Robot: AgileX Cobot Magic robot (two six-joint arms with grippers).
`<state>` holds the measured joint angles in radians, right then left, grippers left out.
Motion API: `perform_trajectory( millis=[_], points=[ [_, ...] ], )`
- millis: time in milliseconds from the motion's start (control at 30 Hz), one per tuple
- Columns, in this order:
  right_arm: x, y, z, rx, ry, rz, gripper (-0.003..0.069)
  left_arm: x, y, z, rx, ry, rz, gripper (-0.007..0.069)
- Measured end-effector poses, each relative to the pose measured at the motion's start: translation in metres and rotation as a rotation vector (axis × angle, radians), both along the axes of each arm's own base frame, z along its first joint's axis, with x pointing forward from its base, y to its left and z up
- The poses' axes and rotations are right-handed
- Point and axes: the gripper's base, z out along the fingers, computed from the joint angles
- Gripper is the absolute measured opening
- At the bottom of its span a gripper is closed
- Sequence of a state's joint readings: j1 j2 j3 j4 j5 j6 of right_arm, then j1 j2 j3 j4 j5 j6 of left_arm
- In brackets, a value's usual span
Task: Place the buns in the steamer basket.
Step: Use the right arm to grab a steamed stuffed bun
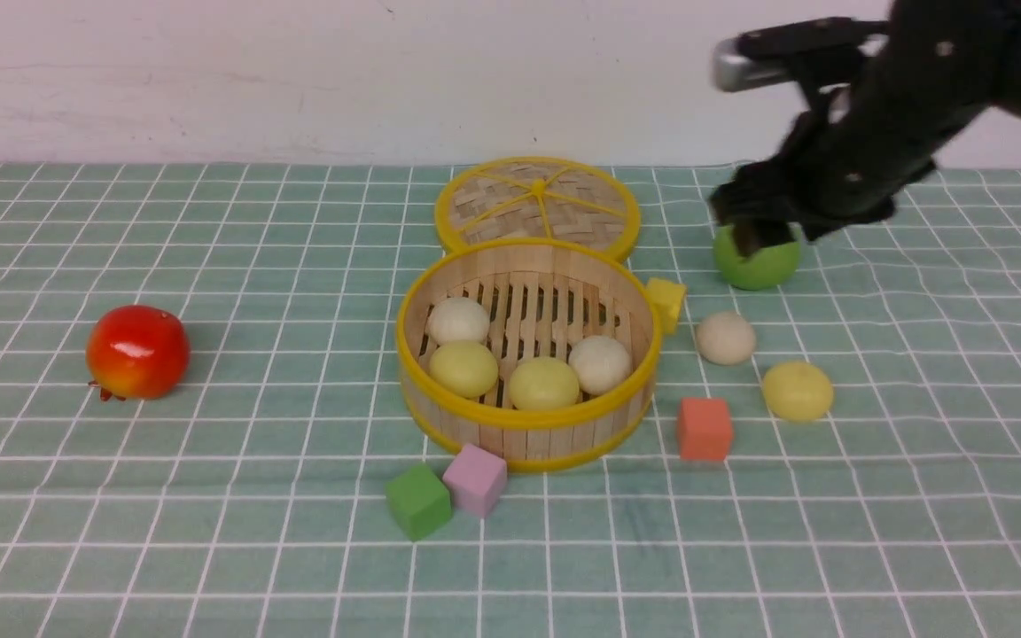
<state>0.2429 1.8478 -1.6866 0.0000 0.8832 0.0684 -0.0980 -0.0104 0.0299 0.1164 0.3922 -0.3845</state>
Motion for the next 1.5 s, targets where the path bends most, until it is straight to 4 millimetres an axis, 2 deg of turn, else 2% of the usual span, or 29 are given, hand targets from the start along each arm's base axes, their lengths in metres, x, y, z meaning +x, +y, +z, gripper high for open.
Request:
perform_trajectory(
  millis=[133, 233, 567, 833, 1167, 1267, 1500],
  points=[
    [0.000, -0.039, -0.027, 0.040, 0.092, -0.083, 0.0426, 0.000, 0.000, 0.000, 0.000, 0.000, 0.000, 0.0237],
    [-0.004, -0.052, -0.047, 0.033, 0.132, -0.087, 0.0407, 0.000, 0.000, 0.000, 0.001, 0.000, 0.000, 0.0238],
    [0.005, -0.048, -0.070, 0.023, 0.141, -0.060, 0.0337, 0.000, 0.000, 0.000, 0.001, 0.000, 0.000, 0.0238],
    [0.016, -0.041, -0.095, 0.086, 0.161, -0.067, 0.0334, 0.000, 0.000, 0.000, 0.001, 0.000, 0.000, 0.0238],
    [0.023, -0.040, -0.111, 0.086, 0.160, -0.069, 0.0309, 0.000, 0.000, 0.000, 0.000, 0.000, 0.000, 0.0238],
    [0.025, -0.040, -0.116, 0.085, 0.159, -0.071, 0.0279, 0.000, 0.000, 0.000, 0.000, 0.000, 0.000, 0.0238],
    [0.029, -0.040, -0.126, 0.082, 0.167, -0.074, 0.0155, 0.000, 0.000, 0.000, 0.000, 0.000, 0.000, 0.0238]
  ],
)
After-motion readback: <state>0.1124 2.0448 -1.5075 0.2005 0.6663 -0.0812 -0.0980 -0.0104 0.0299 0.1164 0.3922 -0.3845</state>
